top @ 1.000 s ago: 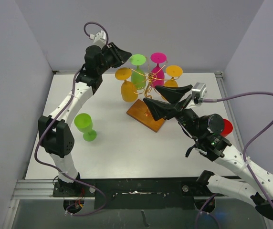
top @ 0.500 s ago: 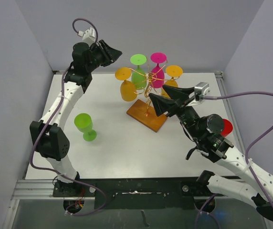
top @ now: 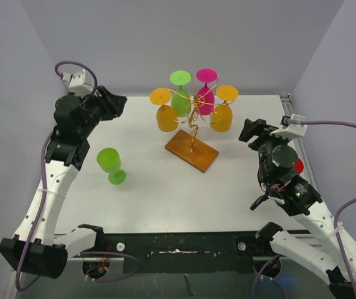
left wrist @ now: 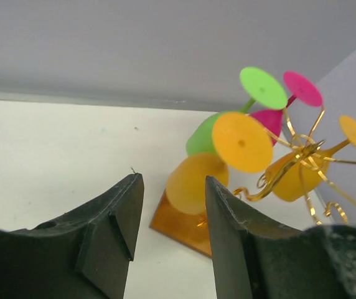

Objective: Place the wine glass upside down on the wine glass rack

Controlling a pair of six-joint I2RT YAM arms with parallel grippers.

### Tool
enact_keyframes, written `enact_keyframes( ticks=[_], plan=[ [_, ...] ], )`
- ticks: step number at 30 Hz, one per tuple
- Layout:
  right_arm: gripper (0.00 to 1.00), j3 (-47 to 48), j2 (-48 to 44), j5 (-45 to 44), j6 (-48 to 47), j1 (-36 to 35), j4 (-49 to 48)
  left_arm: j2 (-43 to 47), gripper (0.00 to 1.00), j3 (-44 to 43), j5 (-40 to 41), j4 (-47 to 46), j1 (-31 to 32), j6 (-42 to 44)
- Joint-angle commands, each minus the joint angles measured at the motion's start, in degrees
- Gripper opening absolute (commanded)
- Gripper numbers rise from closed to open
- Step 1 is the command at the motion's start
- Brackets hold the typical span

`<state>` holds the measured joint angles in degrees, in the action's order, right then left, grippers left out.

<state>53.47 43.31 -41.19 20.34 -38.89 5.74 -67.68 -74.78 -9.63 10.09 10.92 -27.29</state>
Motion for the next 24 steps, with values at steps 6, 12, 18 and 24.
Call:
enact_keyframes(
  ticks=[6, 12, 18, 24],
  plan=[
    [0.71, 7.0, 3.2, -3.9, 7.0, 15.6, 20.5, 14.7, 0.43, 21.9, 4.1, -10.1, -0.2, 6.6],
    [0.67, 6.2, 6.8, 10.2, 9.2, 32.1, 26.2, 18.4, 0.43, 28.5, 3.3, -13.9, 0.0, 8.2],
    [0.58, 2.9, 9.0, 29.8, 7.3, 50.4, 27.9, 19.9, 0.43, 30.6, 5.1, -14.5, 1.3, 9.2],
    [0.50, -1.9, 10.6, 37.8, 8.4, 56.8, 29.2, 20.4, 0.43, 31.6, 5.3, -14.7, 1.7, 8.9]
  ],
)
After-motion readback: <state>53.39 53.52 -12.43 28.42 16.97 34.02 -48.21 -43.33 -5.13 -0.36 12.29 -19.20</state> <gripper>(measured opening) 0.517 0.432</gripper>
